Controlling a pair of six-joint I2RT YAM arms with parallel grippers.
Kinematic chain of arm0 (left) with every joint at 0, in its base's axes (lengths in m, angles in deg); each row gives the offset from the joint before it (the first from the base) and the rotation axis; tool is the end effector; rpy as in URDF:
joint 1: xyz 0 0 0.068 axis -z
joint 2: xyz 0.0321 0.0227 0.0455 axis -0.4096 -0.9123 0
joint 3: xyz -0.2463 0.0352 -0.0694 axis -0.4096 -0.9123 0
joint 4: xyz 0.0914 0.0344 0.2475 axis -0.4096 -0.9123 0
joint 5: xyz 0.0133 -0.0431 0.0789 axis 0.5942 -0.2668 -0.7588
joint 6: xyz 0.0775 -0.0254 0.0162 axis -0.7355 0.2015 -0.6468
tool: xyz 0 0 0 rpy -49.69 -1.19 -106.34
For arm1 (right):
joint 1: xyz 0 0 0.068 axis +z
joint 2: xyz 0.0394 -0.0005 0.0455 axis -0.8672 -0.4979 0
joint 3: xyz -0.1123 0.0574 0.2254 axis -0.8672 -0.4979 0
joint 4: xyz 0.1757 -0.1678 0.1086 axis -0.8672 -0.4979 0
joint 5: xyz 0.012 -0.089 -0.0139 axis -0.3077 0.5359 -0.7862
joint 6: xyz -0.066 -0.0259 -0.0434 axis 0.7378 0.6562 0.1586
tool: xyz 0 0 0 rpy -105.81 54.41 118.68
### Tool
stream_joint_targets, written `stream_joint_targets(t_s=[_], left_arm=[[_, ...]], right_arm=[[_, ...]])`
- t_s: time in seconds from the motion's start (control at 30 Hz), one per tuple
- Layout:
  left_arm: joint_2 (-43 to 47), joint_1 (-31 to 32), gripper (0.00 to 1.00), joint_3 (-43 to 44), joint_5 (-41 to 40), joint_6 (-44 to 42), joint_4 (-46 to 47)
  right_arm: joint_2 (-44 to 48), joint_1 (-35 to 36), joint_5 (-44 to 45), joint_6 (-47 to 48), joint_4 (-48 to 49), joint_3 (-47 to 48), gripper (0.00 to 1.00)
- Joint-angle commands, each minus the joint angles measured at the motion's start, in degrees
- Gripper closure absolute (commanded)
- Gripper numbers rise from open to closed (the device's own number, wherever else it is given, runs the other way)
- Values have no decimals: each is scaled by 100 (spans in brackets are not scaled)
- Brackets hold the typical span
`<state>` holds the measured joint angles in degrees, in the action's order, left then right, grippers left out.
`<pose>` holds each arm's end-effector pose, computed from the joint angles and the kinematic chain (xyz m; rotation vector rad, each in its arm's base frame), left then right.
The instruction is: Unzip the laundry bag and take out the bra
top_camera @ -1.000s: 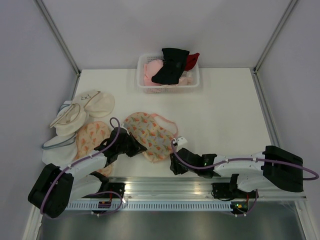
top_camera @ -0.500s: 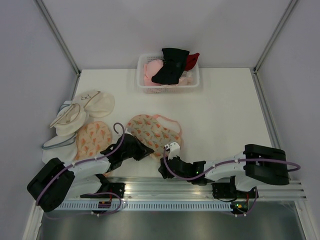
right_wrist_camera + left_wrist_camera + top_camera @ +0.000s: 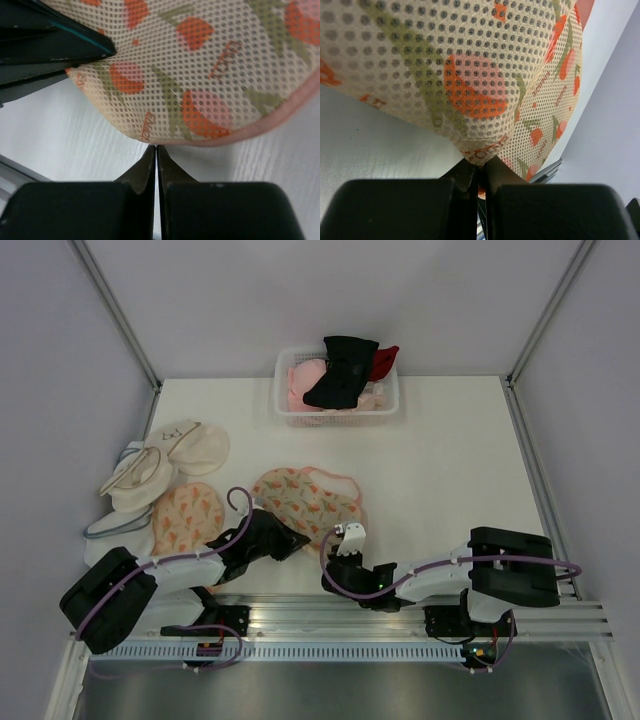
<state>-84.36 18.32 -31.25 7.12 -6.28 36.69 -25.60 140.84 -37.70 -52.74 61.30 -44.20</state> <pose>0.1735 -0.1595 0.0843 -0.7913 2.3754 -1.0656 0.0911 0.2838 0.0855 -0.1943 2.2308 0.5367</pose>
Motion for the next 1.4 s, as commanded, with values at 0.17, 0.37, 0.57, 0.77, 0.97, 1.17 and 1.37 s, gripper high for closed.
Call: stream_joint_targets(t_s=[0.17, 0.37, 0.57, 0.77, 0.97, 1.17, 1.37], left_arm=[[191, 21, 98, 90, -258, 125, -47], [209, -5, 98, 256, -223, -489, -486], [130, -66, 98, 888, 83, -2545, -1399], [-247, -260, 98, 1617, 996, -4199, -1313], [-1222, -269, 98, 2383, 1482, -3902, -1252], [-1417, -269, 98, 2138, 1447, -3286, -927], [-1338, -269, 98, 1997, 1464, -2961, -733]], right_arm=[[372, 278, 792, -962, -2007, -34, 100], [1031, 472, 994, -1059, -3201, 96, 100], [1462, 446, 1398, -1208, -5012, 598, 100], [1656, 428, 1083, -638, -4866, 607, 100], [2191, 428, 328, 152, -3595, 231, 81], [2930, 428, -210, 497, -2483, -421, 36], [2352, 428, -69, 418, -1939, -500, 36]])
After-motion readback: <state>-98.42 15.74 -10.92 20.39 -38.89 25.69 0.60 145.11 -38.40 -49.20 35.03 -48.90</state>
